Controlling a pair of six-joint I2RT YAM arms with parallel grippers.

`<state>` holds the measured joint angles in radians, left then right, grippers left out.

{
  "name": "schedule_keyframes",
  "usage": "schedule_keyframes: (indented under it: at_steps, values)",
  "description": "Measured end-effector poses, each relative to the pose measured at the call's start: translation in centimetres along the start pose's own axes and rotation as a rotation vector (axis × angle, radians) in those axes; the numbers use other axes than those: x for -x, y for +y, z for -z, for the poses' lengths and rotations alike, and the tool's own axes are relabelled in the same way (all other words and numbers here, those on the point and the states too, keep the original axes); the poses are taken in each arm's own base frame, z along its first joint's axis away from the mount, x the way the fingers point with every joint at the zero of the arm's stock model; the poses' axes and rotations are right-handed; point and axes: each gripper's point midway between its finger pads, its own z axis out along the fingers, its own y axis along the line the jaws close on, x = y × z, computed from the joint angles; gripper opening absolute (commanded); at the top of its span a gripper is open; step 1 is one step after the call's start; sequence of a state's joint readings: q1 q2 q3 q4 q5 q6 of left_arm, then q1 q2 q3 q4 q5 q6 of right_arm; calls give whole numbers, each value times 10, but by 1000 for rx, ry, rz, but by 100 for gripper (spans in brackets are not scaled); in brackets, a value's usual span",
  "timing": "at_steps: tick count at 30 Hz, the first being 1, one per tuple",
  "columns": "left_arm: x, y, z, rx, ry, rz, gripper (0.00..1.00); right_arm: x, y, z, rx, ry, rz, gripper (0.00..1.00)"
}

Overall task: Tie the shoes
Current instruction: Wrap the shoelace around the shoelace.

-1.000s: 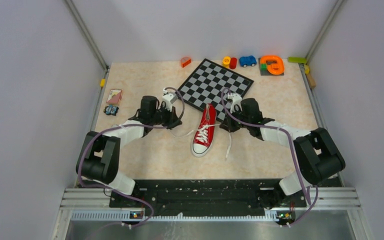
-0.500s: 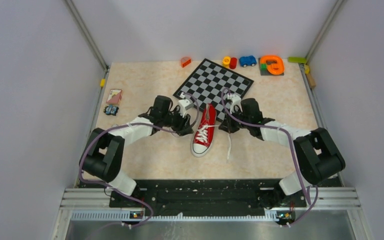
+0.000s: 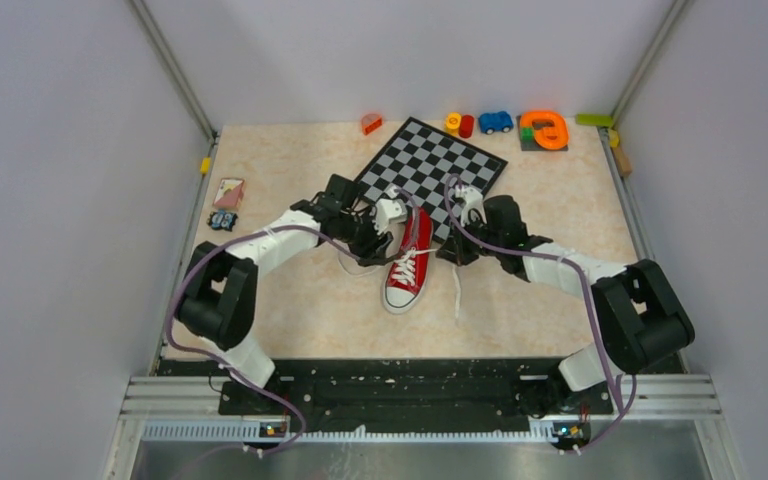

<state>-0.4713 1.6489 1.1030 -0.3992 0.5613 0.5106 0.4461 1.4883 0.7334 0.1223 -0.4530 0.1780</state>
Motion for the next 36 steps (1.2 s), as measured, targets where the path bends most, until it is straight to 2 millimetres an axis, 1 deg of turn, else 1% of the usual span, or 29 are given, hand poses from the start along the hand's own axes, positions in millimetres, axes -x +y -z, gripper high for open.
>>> schedule_keyframes:
  at_steps: [6, 8, 10, 12, 13, 14, 15, 16, 17, 18, 21, 25, 28, 30, 34, 36]
  values:
    - [-24, 3, -22, -113, 124, -139, 58, 3, 4, 0, 28, -8, -2, 0]
    - [-28, 1, -26, -133, 146, -176, 58, 3, 6, 0, 34, -10, -4, 0]
    - [-33, -3, -30, -156, 177, -209, 56, 4, 7, 0, 40, -13, -2, 0]
    - [-36, -7, -34, -172, 207, -238, 52, 4, 7, 0, 44, -14, -1, 0]
    - [-38, -8, -36, -177, 225, -251, 49, 4, 8, 0, 47, -15, 0, 0]
    - [-39, -8, -37, -179, 247, -257, 43, 5, 8, 0, 48, -16, 0, 0]
    - [-40, -8, -38, -183, 259, -259, 35, 5, 8, 0, 50, -17, 1, 0]
    - [-41, -8, -41, -187, 273, -268, 23, 5, 8, 0, 50, -17, 1, 0]
    - [-43, -9, -43, -192, 293, -274, 5, 5, 8, 0, 50, -16, 0, 0]
    - [-45, -10, -46, -199, 303, -279, 0, 4, 8, 0, 50, -16, 1, 0]
    - [-49, -11, -48, -204, 324, -284, 0, 1, 8, 1, 49, -14, -1, 0]
    - [-47, -6, -46, -156, 310, -267, 0, -2, 7, 3, 43, -13, -8, 0]
    - [-43, -2, -34, -75, 265, -210, 0, 0, 6, 3, 28, -20, -16, 0]
    - [-33, 2, -22, 4, 212, -148, 0, 0, 4, 3, 14, -23, -28, 0]
    - [-1, 13, -2, 174, 53, -18, 0, -4, 2, 3, 1, -19, -64, 0]
    - [4, 13, 7, 236, -27, 67, 0, -11, 1, 3, -2, -11, -85, 0]
